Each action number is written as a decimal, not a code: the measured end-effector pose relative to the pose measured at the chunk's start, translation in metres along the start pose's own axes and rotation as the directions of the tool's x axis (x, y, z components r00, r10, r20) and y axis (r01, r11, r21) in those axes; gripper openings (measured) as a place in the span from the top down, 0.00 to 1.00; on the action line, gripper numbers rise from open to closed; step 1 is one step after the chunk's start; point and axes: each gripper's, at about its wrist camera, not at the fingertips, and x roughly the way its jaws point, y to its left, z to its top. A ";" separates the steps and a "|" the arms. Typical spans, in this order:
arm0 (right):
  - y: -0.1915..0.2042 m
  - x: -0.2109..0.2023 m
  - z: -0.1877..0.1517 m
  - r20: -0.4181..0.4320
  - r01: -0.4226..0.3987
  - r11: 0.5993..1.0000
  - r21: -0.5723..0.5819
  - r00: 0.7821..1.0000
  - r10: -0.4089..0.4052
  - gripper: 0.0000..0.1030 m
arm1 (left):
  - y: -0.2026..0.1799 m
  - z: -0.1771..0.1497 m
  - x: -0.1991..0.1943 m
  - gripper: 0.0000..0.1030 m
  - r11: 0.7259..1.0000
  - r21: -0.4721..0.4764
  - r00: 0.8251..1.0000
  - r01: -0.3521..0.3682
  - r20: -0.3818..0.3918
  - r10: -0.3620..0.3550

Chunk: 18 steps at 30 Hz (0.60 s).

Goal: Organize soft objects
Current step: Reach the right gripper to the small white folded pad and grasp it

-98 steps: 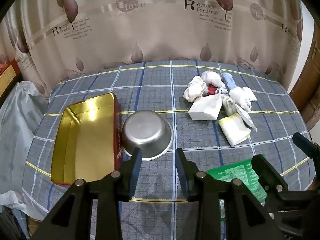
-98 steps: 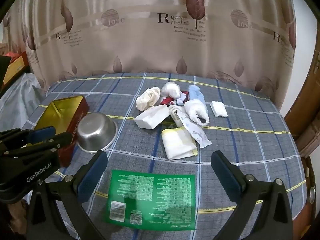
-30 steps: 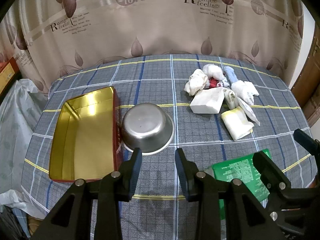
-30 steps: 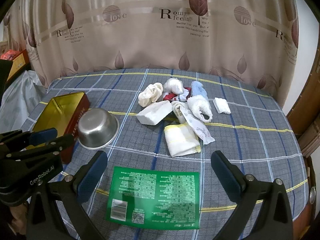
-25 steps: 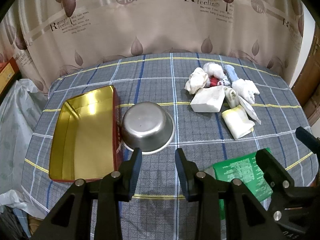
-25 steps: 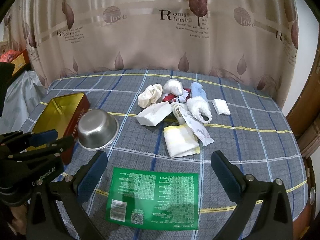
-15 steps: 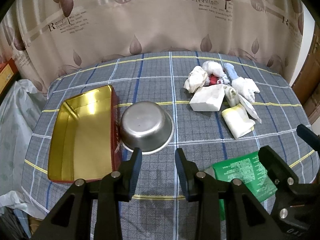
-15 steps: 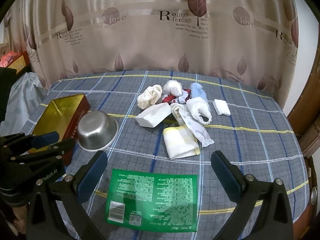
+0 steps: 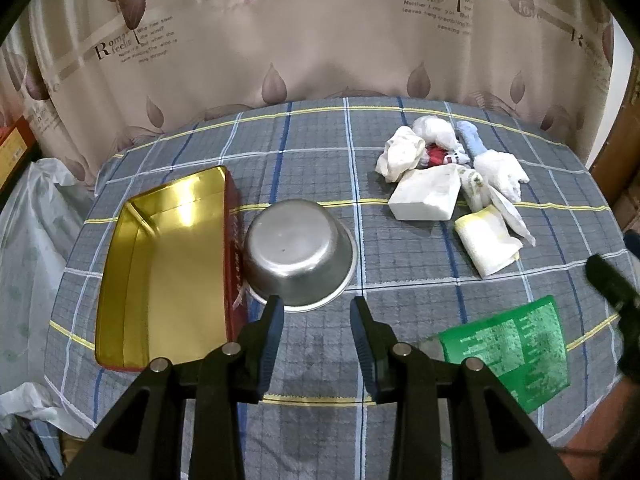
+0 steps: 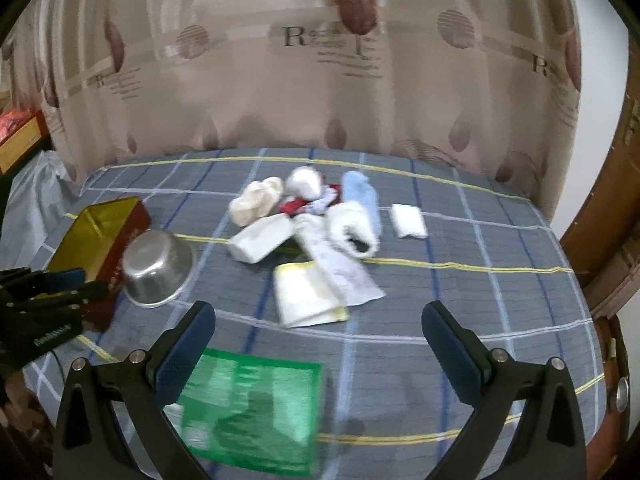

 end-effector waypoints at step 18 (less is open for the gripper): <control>-0.111 0.081 0.031 -0.078 0.013 1.000 -0.017 0.997 -0.015 0.31 | -0.017 0.014 0.035 0.66 0.997 0.076 1.000 -0.003 -0.021 0.004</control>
